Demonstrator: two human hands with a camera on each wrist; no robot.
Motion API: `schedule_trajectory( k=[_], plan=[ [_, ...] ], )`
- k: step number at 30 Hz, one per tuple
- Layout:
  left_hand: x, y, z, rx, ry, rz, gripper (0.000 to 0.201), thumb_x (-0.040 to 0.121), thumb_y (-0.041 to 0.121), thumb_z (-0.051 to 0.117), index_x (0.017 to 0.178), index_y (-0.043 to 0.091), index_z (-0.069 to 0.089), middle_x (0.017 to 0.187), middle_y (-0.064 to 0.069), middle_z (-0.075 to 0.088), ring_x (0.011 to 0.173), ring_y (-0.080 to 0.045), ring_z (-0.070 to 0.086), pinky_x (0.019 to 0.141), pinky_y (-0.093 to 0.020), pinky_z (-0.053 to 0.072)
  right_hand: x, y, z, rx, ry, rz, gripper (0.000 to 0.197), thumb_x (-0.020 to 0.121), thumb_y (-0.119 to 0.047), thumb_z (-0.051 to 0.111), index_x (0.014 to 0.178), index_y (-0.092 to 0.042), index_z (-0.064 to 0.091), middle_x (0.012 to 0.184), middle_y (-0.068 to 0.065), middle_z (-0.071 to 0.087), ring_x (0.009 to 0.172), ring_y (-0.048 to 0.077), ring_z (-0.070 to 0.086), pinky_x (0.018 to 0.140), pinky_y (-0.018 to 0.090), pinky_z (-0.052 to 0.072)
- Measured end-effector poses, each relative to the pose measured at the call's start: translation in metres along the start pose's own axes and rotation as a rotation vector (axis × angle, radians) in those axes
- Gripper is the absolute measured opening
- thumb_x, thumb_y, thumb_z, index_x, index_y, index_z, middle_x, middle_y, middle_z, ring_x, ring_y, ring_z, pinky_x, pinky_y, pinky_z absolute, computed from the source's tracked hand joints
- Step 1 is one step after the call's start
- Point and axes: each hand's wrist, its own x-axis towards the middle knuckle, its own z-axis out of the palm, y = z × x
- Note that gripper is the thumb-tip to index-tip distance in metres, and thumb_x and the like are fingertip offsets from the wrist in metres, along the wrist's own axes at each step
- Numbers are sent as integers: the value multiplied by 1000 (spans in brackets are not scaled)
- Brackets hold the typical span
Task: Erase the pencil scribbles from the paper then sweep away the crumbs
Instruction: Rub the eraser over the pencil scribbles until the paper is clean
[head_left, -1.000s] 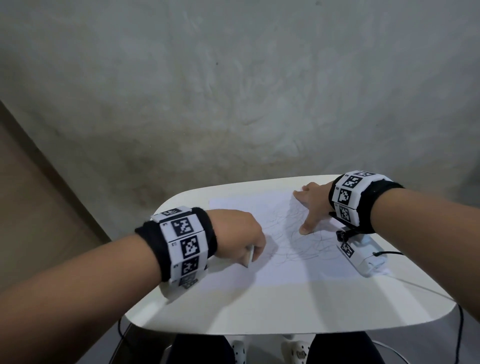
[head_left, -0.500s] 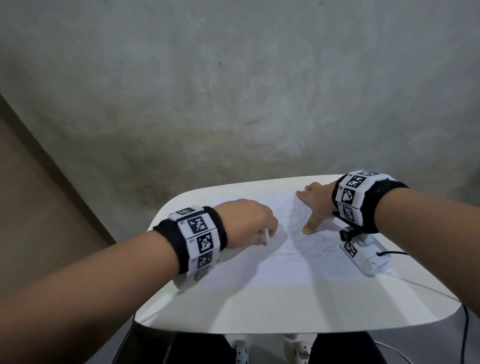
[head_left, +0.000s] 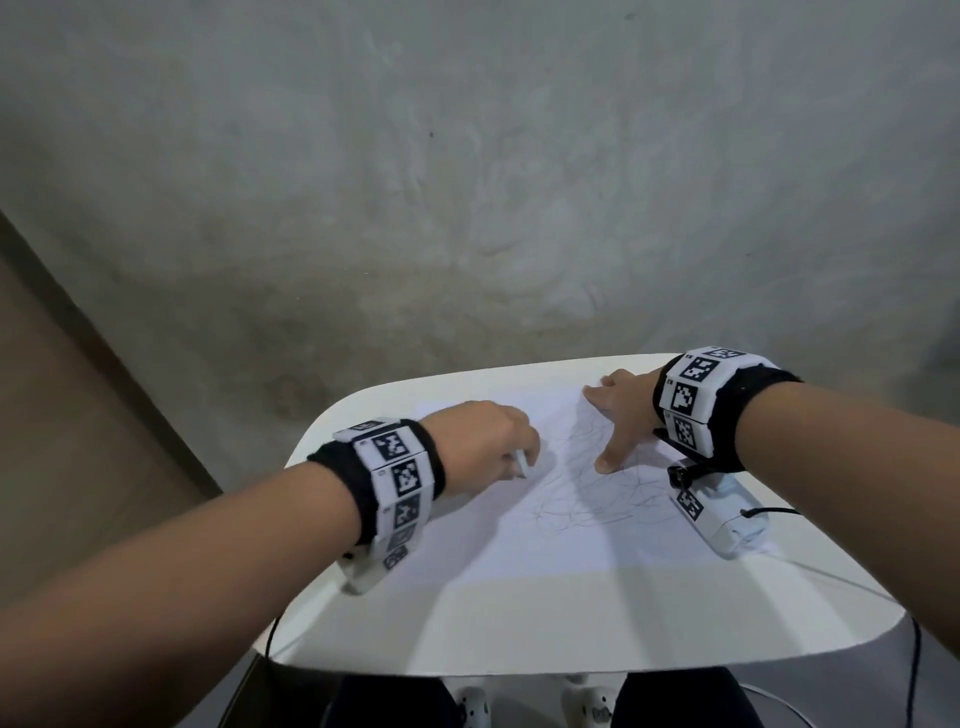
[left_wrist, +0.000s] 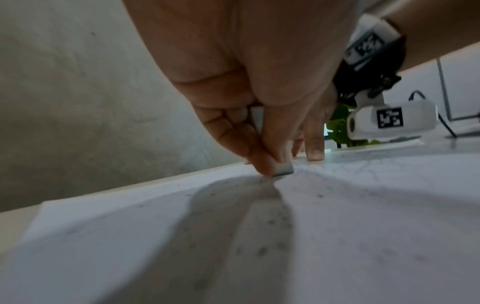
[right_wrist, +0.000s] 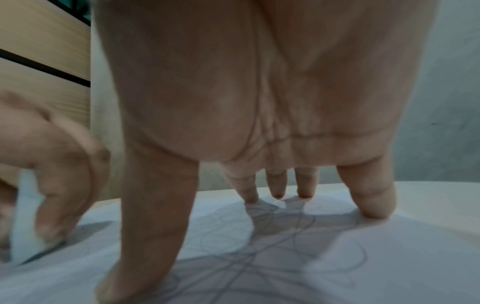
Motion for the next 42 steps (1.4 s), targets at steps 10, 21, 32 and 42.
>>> schedule_trajectory(
  k=[10,21,32,42],
  plan=[
    [7,4,-15,31,-67,13,17,88,22,64,105,21,67,107,3,64,96,-19,58,84,-30,45,1,0,0,-14,-17,16,101,72,-61,68,149,-15,22,153,11,24,138,28,32,102,44,38],
    [-26,-4,-11,36,-195,9,14,87,22,63,100,23,67,101,7,65,84,-10,52,76,-26,44,-3,0,-2,-6,-19,16,99,76,-58,67,150,-14,20,153,11,23,139,28,31,104,42,38],
    [-18,-6,-21,108,-244,-12,19,83,15,62,99,22,70,98,3,70,92,-18,61,82,-31,49,-2,-1,-1,-16,-11,17,96,75,-58,67,148,-13,24,150,10,27,135,28,35,101,41,40],
    [-5,-15,-15,72,-274,-27,17,81,14,63,91,26,69,90,8,68,87,-15,60,82,-34,51,-1,-1,2,-11,-1,12,99,72,-60,68,147,-13,25,150,12,27,136,29,34,100,43,40]
  ],
)
